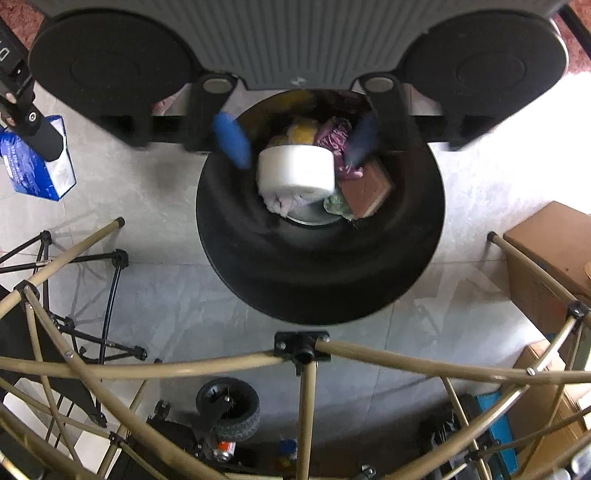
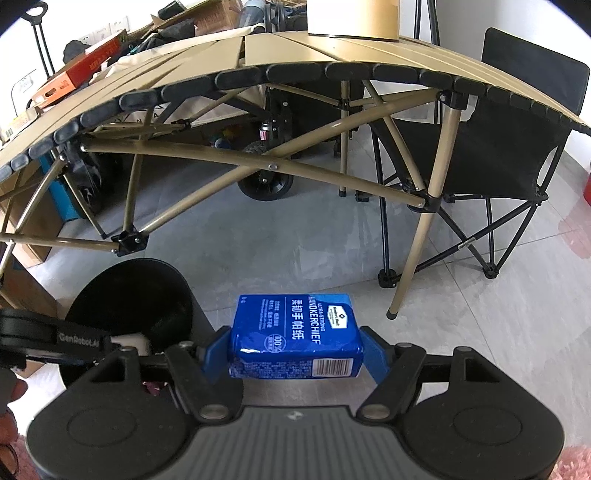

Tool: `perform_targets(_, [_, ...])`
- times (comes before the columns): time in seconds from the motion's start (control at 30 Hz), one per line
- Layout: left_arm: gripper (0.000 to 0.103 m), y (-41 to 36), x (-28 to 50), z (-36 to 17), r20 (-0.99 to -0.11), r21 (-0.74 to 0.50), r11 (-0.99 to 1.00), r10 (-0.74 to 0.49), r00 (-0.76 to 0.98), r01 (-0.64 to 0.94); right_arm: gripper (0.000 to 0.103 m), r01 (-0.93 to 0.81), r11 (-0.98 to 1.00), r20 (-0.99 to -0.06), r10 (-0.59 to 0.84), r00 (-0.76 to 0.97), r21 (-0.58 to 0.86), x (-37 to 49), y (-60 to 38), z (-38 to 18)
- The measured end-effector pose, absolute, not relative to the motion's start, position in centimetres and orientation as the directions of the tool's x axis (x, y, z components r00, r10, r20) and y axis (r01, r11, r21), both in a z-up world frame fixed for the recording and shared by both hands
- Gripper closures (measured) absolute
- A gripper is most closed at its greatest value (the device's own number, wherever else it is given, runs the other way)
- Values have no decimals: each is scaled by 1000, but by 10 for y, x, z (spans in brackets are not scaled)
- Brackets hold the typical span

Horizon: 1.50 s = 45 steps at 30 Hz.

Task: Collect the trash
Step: 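Lower the left tool into the bin and open it to drop the foam cylinder, then lower the right tool into the bin and open it to drop the blue box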

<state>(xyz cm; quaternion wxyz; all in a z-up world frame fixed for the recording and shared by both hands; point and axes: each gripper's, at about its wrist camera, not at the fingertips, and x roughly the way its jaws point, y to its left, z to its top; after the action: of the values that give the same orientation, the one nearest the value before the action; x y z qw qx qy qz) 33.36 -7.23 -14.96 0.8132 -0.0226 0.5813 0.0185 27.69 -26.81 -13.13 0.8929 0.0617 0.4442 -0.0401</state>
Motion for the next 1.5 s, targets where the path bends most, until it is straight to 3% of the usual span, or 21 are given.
perform_targets(0.03, [10,-72,333,-148,-942,-5,998,17,335,-63,31,126,989,-798,-17,602,75,277,-268,-131])
perform_targets(0.1, [0,-70,333,-145,-938,-14,996,16,345,-84,31,124,989,-798,-16,603,75,277,-268,-131])
perform_targets(0.67, [0,-50,329,-143,-943,-22,993,17,332,-112,31,81,994,-796,8,605,71,279,-255,-129])
perform_targets(1.5, [0,59,296,-144,-936,5,973,86,341,-232,31,-111,992,-825,108,554,55,302,-151,-134])
